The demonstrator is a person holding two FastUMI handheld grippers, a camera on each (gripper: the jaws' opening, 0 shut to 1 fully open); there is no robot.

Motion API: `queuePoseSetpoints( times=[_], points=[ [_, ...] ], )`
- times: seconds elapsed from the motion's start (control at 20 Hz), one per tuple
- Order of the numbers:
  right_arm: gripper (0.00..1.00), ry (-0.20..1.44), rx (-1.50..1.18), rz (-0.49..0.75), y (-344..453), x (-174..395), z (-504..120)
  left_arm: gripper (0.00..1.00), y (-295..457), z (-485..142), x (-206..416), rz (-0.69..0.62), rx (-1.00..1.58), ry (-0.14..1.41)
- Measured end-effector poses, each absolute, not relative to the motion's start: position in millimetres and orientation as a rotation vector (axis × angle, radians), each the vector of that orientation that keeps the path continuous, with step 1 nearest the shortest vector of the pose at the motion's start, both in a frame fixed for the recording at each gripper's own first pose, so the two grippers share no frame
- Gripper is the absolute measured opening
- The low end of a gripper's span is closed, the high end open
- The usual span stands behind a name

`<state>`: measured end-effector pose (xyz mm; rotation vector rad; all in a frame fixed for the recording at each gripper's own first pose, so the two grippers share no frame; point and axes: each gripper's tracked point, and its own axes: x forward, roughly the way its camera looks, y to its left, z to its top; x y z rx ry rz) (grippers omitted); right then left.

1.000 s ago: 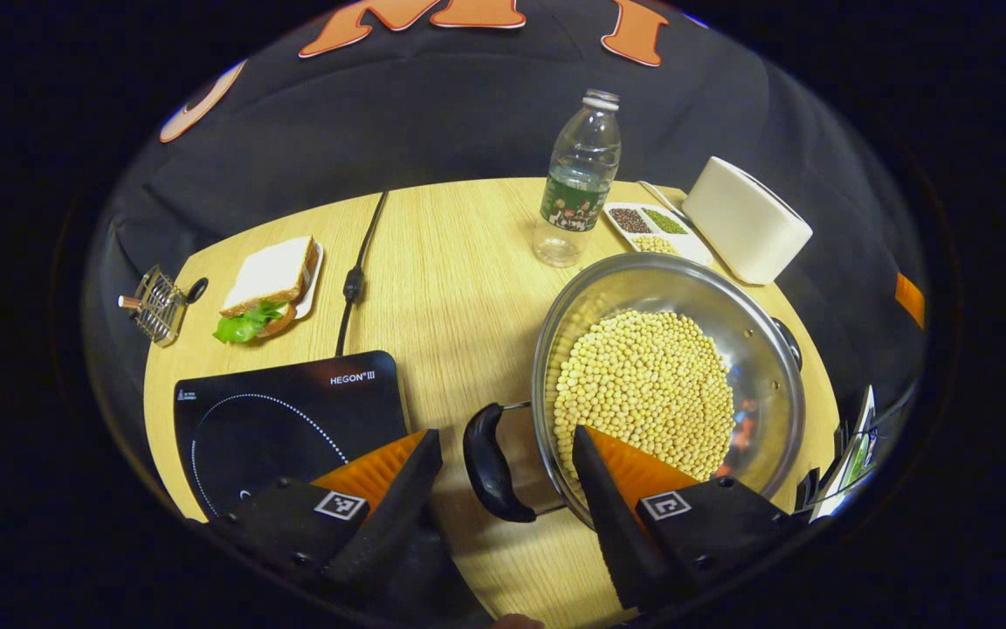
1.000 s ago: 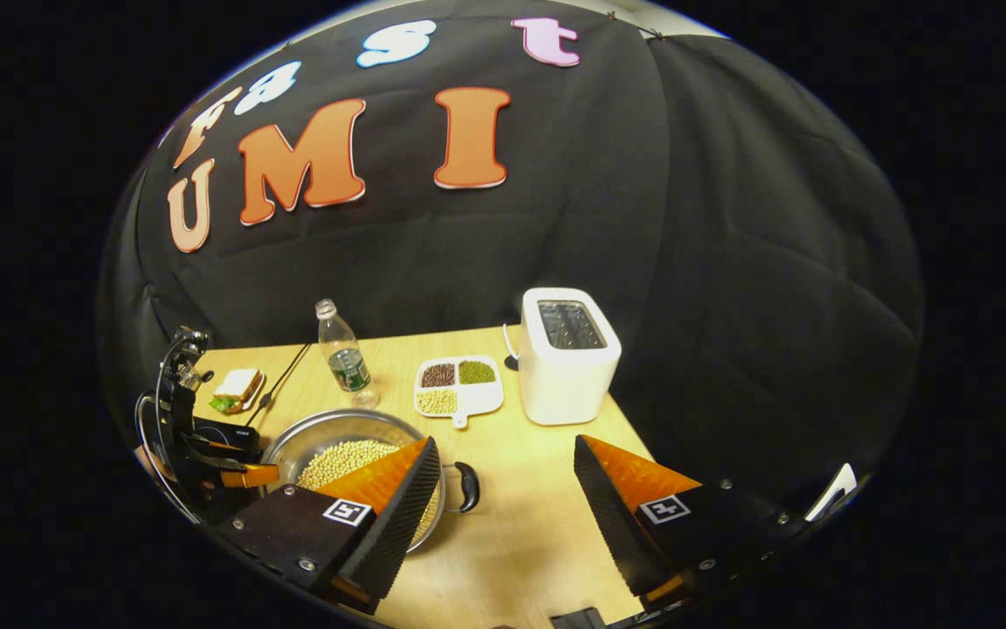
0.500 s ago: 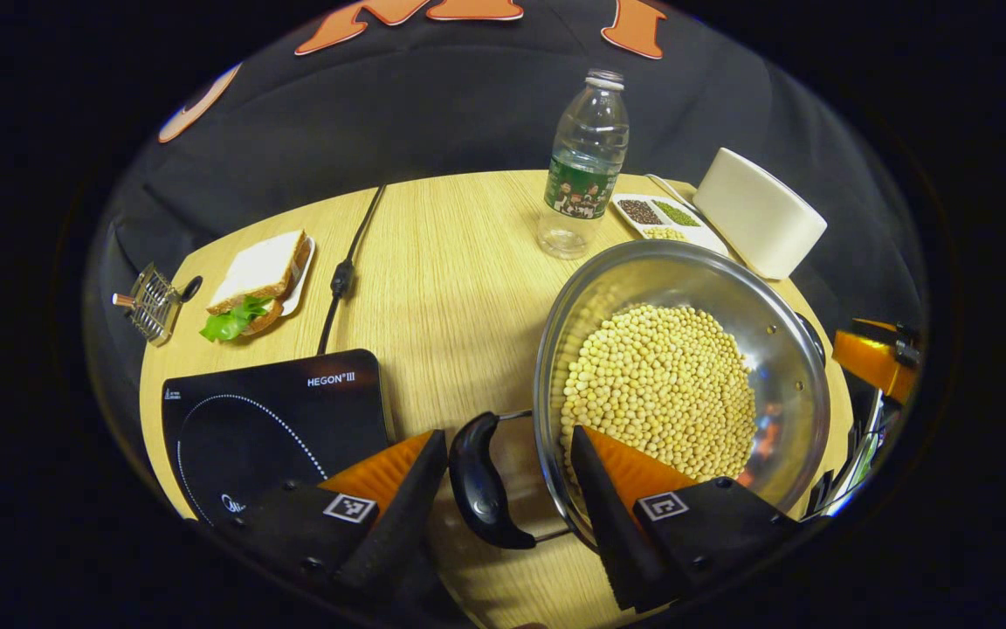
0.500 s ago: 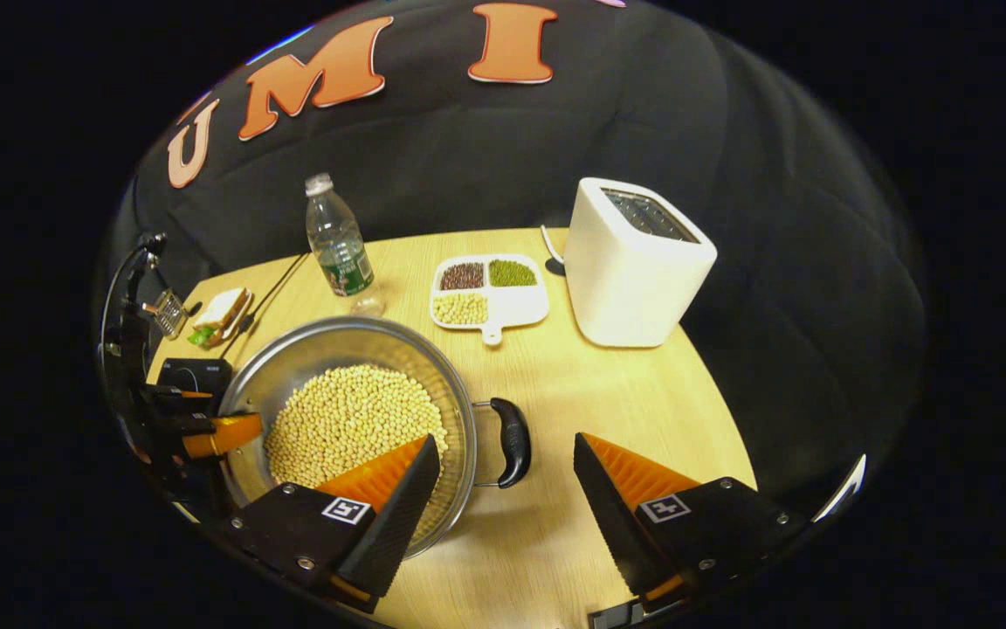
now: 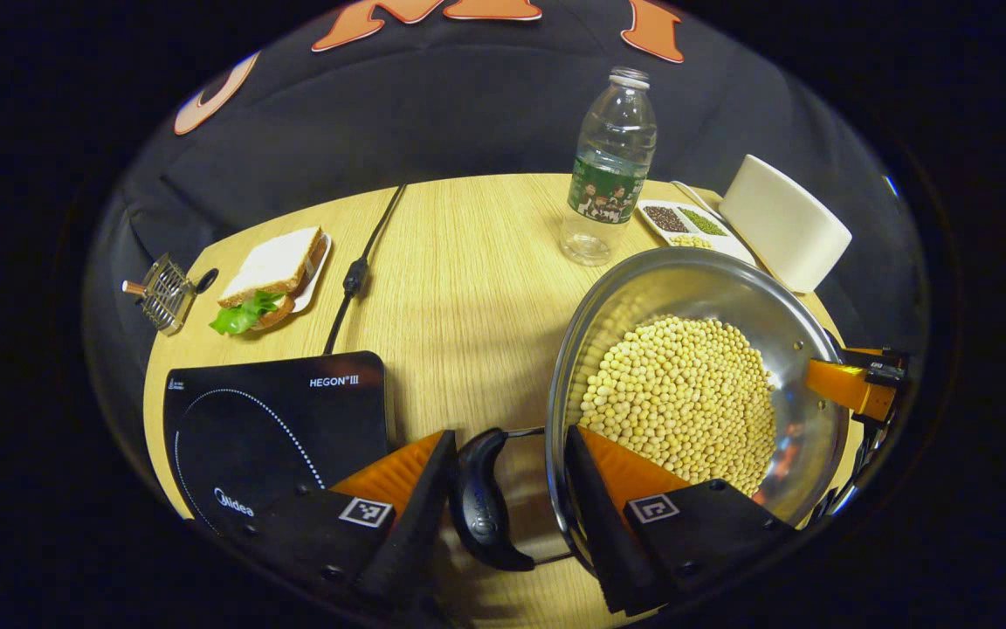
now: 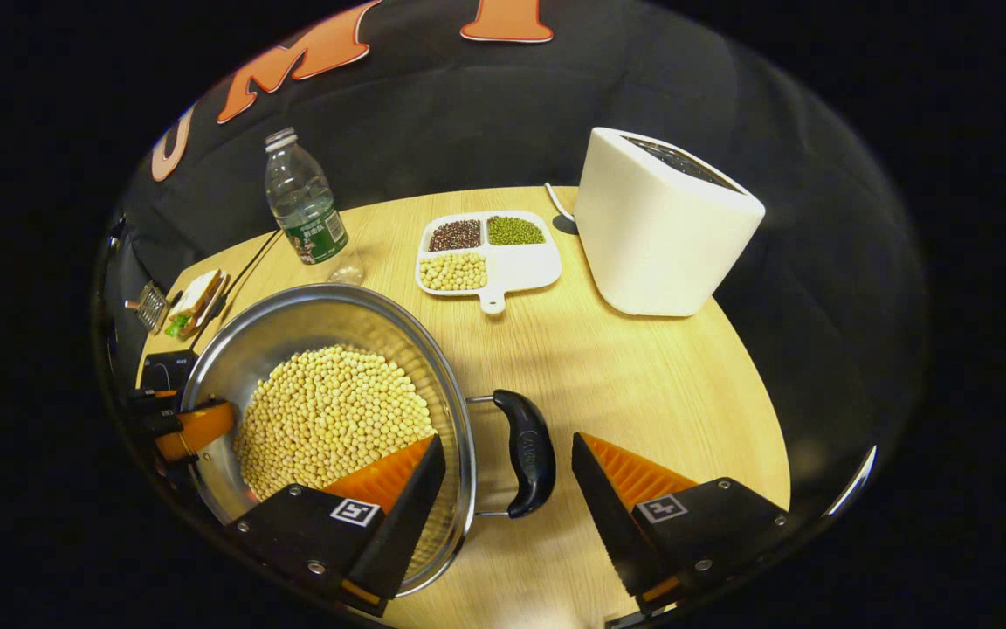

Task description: First push the handle of the pot to place it horizontally, then grasp the pot with both hands and set it on the induction cooktop.

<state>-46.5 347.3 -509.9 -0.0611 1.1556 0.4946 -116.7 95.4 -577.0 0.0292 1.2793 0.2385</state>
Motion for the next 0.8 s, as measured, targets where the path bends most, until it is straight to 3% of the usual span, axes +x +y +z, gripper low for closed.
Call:
queuePoseSetpoints(
  times=[0.35, 0.4, 0.8],
  points=[
    [0.77, 1.215, 0.045, 0.466, 357.3, -54.1, -525.2, 0.78, 95.5, -580.8, -116.2, 0.253, 0.047, 1.297],
    [0.7, 1.206, 0.048, 0.466, 357.8, -53.2, -525.7, 0.77, 95.8, -579.9, -116.3, 0.261, 0.045, 1.3],
    [0.6, 1.267, 0.093, 0.48, 359.9, -62.8, -523.4, 0.73, 98.5, -571.4, -115.7, 0.323, 0.068, 1.306]
  ],
)
